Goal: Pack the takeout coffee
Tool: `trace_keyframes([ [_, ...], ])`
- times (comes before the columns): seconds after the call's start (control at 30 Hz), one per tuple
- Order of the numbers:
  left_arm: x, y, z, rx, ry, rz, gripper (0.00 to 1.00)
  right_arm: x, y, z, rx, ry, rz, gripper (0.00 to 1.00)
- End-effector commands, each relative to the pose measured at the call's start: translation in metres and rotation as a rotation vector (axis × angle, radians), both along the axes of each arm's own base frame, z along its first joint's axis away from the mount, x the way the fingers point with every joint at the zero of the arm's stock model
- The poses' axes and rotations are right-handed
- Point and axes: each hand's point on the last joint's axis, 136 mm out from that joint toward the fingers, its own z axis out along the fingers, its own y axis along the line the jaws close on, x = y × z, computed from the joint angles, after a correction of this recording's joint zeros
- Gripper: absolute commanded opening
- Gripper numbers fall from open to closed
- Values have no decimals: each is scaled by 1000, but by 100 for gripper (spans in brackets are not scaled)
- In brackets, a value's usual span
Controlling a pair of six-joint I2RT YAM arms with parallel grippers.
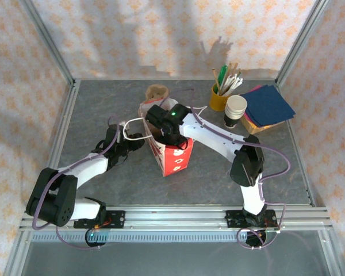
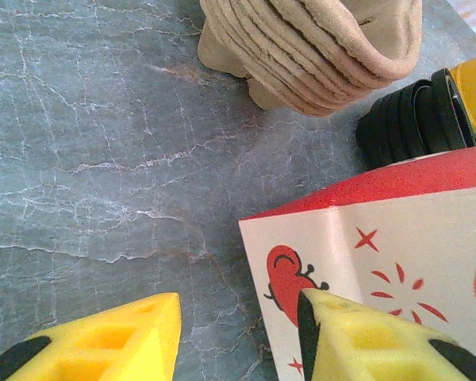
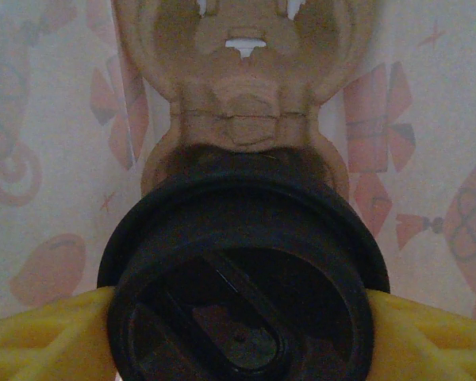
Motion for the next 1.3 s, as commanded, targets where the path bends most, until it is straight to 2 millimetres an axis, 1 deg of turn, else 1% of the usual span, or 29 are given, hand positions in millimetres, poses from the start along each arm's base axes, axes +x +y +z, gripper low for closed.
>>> trace_keyframes([
  [0.0,-4,-1,5,4,-29,-5,45,2,-6,0,-42,-16,-15,72],
  [0.17,-13,2,8,1,-38,2,46,3,-4,-2,-41,-13,-14,72],
  [0.3,-28,9,17,-8,-38,24,50,3,-4,-3,-45,-12,-13,72],
  [0.47,-52,18,37,-57,-57,78,61,4,-3,-3,-46,-14,-12,72],
  [0.53,-62,19,48,-100,-68,93,62,4,-2,-3,-49,-13,-11,72],
  [0.67,-81,21,79,-179,-110,118,64,5,-1,-4,-46,-12,-10,72],
  [0.77,-94,24,107,-226,-157,130,66,5,0,-6,-45,-8,-8,72],
  [0.87,-102,20,136,-271,-193,111,66,6,2,-7,-42,-6,-6,72],
  [0.93,-106,17,154,-290,-210,97,67,6,2,-9,-43,-6,-7,72],
  [1.07,-110,5,198,-328,-253,50,68,7,3,-10,-46,-8,-8,73],
  [1.17,-111,-4,217,-340,-254,18,70,7,3,-12,-48,-4,-9,73],
  [1.27,-111,-14,230,-377,-268,-9,70,8,4,-12,-43,-6,-14,74],
])
